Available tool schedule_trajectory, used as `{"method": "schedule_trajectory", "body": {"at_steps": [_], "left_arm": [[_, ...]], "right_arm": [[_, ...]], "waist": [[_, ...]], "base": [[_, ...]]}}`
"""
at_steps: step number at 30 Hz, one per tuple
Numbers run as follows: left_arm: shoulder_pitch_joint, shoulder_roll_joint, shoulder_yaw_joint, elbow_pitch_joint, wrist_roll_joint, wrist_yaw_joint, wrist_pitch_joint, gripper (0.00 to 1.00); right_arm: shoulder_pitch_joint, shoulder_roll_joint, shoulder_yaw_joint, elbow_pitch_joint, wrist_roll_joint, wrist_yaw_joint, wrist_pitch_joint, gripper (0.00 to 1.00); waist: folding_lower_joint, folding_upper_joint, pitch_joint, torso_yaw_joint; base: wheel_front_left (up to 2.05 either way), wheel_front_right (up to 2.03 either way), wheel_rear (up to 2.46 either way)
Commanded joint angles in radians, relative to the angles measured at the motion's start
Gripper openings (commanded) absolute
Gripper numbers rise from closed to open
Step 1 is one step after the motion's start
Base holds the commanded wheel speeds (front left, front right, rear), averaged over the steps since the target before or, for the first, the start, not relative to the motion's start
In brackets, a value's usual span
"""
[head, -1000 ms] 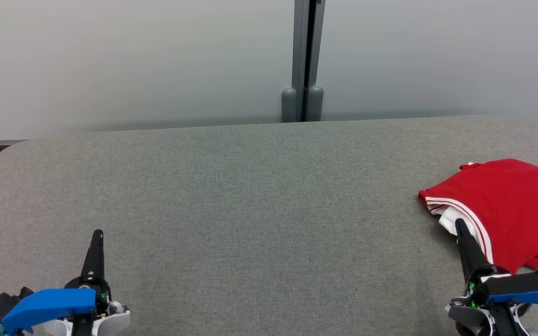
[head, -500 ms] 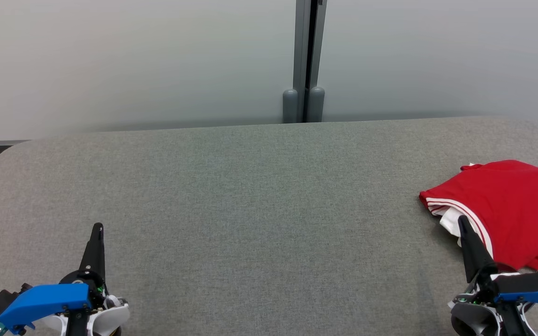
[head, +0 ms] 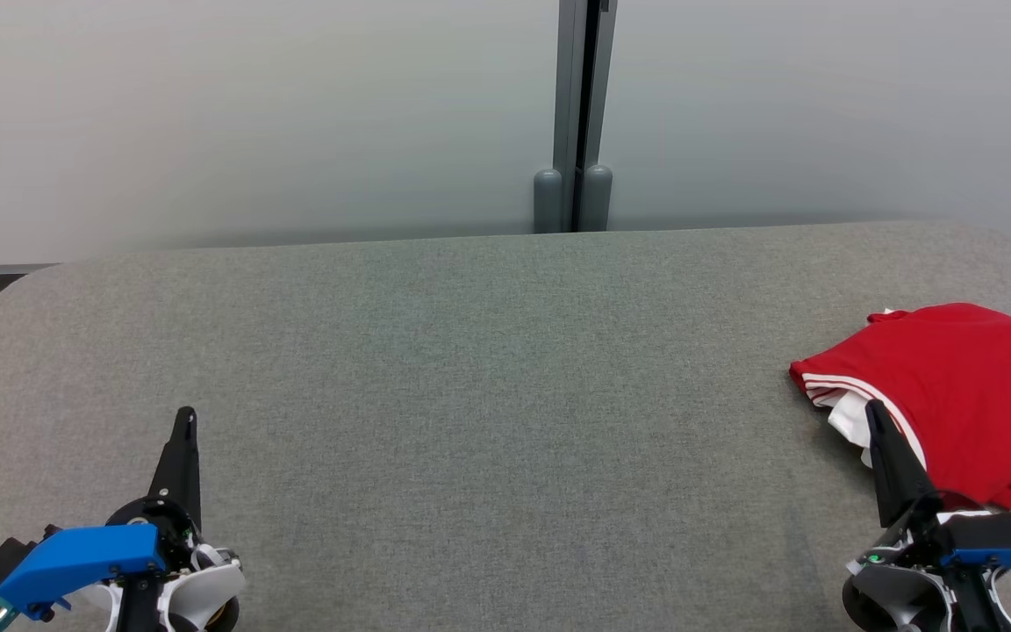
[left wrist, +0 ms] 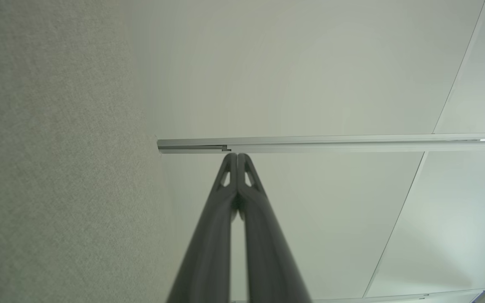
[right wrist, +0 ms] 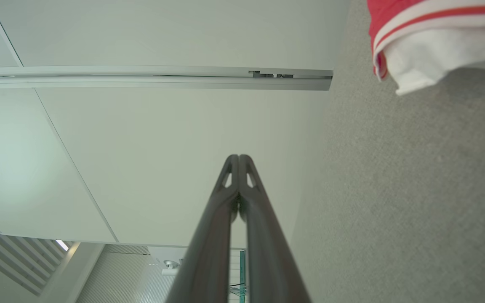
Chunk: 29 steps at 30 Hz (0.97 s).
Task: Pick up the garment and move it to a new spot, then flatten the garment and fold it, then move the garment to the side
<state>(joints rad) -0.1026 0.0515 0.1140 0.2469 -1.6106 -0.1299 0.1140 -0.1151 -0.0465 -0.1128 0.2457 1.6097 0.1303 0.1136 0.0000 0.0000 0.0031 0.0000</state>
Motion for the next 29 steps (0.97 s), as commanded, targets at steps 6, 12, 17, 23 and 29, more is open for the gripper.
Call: {"method": "schedule_trajectory", "body": {"at_steps": [6,12,17,23,29], "left_arm": [[-0.012,-0.003,0.002,-0.005,-0.003,-0.001,0.004,0.0],[-0.012,-0.003,0.001,-0.005,-0.004,-0.001,0.004,0.0],[-0.012,-0.003,0.001,-0.005,-0.004,-0.001,0.004,0.0],[-0.012,-0.003,0.001,-0.005,-0.004,-0.001,0.004,0.0],[-0.012,-0.003,0.001,-0.005,-0.004,-0.001,0.004,0.0]], "right_arm": [[0.013,-0.007,-0.003,-0.004,0.005,0.001,0.003,0.0],[0.013,-0.007,-0.003,-0.004,0.005,0.001,0.003,0.0],[0.013,-0.007,-0.003,-0.004,0.005,0.001,0.003,0.0],[0.013,-0.007,-0.003,-0.004,0.005,0.001,0.003,0.0],[0.013,-0.007,-0.003,-0.004,0.005,0.001,0.003,0.0]], "waist": [[0.0,0.0,0.0,0.0],[0.0,0.0,0.0,0.0],[0.0,0.0,0.0,0.0],[0.0,0.0,0.0,0.0],[0.0,0.0,0.0,0.0]], "base": [[0.0,0.0,0.0],[0.0,0.0,0.0],[0.0,0.0,0.0],[0.0,0.0,0.0],[0.0,0.0,0.0]]}}
